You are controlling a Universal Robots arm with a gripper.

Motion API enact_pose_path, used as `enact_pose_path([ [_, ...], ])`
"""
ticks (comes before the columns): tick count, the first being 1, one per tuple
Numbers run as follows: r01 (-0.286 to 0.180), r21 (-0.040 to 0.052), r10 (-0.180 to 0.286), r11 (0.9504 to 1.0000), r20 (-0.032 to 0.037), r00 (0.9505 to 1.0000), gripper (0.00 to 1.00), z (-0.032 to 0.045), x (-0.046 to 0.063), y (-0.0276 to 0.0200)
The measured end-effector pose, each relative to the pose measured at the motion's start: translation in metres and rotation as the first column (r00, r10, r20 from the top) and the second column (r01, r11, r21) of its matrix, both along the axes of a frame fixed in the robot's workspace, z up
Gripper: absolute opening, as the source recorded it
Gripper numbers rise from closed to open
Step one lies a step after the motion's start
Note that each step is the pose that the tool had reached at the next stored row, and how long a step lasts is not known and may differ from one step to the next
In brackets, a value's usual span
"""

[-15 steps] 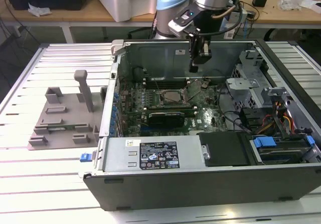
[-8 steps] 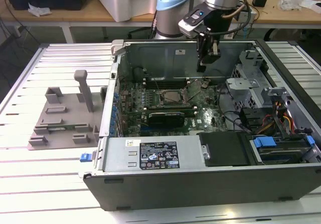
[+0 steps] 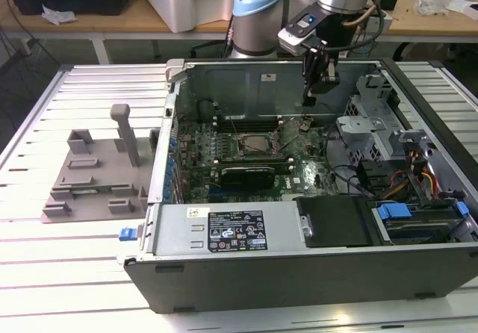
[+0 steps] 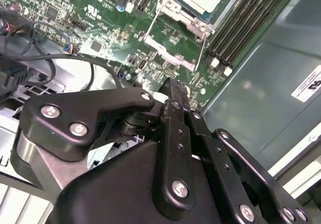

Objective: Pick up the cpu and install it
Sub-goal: 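Close the cpu cover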

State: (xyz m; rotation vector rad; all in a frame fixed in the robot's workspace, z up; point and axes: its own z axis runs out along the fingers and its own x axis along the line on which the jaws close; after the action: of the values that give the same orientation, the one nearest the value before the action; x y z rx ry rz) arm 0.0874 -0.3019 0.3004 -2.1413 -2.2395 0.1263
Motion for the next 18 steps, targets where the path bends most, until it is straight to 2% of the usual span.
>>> enact_pose_path([
  [8,0.0,-0.0006,0.0,1.0,-0.002,1.0,0.11,-0.0005,0.015,0.0037],
  [14,0.0,-0.0012,0.0,1.0,-0.0104,0.9999,0.11,-0.0097,0.022,0.0051],
  [18,0.0,-0.0013,0.0,1.0,-0.0134,0.9999,0.11,-0.0143,0.025,0.0054],
])
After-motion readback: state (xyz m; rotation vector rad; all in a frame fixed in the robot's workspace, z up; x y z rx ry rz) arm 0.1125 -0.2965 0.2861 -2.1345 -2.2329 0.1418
